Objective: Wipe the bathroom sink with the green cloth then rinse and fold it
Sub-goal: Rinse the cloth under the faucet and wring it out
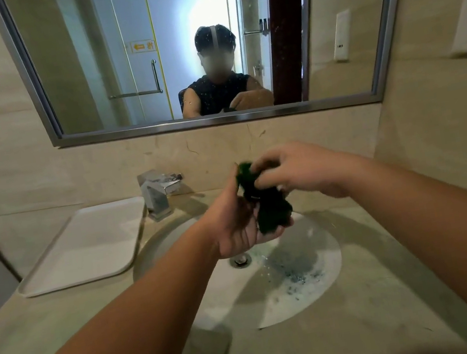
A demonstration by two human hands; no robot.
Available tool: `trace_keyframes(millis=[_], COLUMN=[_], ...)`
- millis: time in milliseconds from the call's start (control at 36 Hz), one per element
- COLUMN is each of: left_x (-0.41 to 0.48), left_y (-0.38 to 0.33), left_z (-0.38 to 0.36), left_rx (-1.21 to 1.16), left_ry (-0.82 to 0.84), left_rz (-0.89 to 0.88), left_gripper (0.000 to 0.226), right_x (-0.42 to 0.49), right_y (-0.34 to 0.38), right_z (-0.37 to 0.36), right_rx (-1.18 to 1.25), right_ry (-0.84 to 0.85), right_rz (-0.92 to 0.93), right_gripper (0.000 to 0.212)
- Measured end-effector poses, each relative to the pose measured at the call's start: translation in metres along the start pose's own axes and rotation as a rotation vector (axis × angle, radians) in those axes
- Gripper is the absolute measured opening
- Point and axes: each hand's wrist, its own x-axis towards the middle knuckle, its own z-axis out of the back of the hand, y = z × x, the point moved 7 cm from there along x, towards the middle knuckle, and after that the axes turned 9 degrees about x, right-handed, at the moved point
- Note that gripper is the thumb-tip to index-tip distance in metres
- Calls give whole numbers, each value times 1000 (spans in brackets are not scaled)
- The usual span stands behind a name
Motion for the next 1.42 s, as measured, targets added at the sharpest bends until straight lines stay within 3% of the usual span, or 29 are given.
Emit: trace_keyframes(millis=[56,194,278,333,361,417,472,583,722,806,889,1000,1083,1139,1194,1278,1361,1417], left_x=[3,1,-1,-1,-1,1,5,10,15,15,19,19,17,14,12,8,3,-1], left_y=[-2,-6,-8,-10,-11,-11,-15,-28,-31,-25,-18,-31,-41,-42,-42,-44,-45,-45], left_z=[2,6,10,5,1,-6,-5,-5,-30,-38,-32,-8,24,39,47,43,32,24], left_rx=[-5,9,-29,34,86,234,492,1207,1959,2162,2286,2029,1489,1084,778,448,324,355], left_ry=[-42,-142,-160,-97,-54,-7,-70,-299,-435,-443,-422,-534,-578,-553,-522,-378,-139,1], left_rz=[-18,-64,-63,-46,-29,7,2,-22,-237,-477,-481,-331,-168,-99,-67,6,94,141], left_gripper=[91,42,35,27,22,17,20,23,31,41,37,23,12,21,30,16,12,15], right_x=[0,-1,-6,-7,-6,-1,5,8,0,-7,-6,-2,3,7,7,2,0,-2], right_y=[-6,-19,-36,-52,-59,-67,-68,-92,-114,-122,-123,-111,-92,-81,-66,-40,-34,-30], right_z=[-13,3,-1,-12,-15,-13,-5,-3,-6,-13,-17,-11,-2,5,10,5,-13,-19], right_rx=[-26,30,-364,-470,-465,-426,-452,-383,3,152,247,508,695,675,436,-8,-484,-796], right_ry=[43,-103,12,68,56,-32,-80,130,242,321,312,159,-16,-123,-207,-247,-224,-298], right_rz=[-5,87,181,209,228,251,202,-107,-375,-499,-543,-516,-402,-266,-90,200,383,565], right_gripper=[23,36,80,107,111,95,62,23,30,42,39,31,29,44,60,78,97,100])
